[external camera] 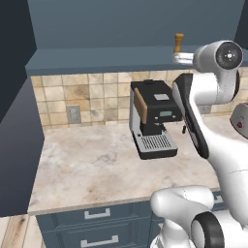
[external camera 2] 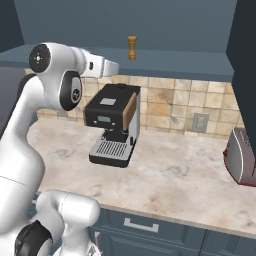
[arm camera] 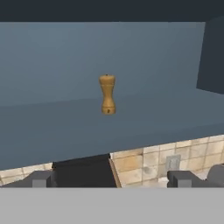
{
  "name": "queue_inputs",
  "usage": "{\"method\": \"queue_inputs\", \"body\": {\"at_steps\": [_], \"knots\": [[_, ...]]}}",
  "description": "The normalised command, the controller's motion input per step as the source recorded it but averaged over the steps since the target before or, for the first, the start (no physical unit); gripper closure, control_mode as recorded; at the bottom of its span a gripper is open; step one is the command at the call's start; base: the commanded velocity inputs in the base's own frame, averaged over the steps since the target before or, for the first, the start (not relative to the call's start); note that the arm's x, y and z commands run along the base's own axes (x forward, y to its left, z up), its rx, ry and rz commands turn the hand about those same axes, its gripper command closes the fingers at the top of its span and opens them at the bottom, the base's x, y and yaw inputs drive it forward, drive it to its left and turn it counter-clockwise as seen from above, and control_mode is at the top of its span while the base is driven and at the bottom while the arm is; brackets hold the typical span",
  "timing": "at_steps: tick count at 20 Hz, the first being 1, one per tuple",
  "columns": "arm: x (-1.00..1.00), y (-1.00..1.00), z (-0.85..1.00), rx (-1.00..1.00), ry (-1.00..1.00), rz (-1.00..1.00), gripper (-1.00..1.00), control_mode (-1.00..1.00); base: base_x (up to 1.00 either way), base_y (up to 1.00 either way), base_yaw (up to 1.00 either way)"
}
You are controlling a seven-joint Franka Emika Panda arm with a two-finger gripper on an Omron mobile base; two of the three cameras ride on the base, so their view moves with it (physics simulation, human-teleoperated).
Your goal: Take 2 condiments from the cabinet and move them on the counter near the stove.Make sure the condiments are lined up with each other, next to each other.
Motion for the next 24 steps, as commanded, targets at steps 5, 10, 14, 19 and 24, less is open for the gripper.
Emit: {"method": "queue_inputs", "body": {"at_steps": [5, 10, 14, 19, 24], "knots": [[0.45, -0.06, 0.23, 0.05, 0.06, 0.0, -1.0, -1.0, 0.0, 0.0, 0.0], [0.49, -0.1, 0.06, 0.01, 0.06, 0.0, -1.0, -1.0, 0.0, 0.0, 0.0], [0.46, -0.17, 0.0, 0.0, 0.01, 0.0, -1.0, -1.0, 0.0, 0.0, 0.0], [0.48, -0.11, 0.0, 0.0, 0.0, 0.0, -1.0, -1.0, 0.0, 0.0, 0.0], [0.46, -0.07, 0.0, 0.0, 0.04, 0.0, -1.0, -1.0, 0.0, 0.0, 0.0]]}}
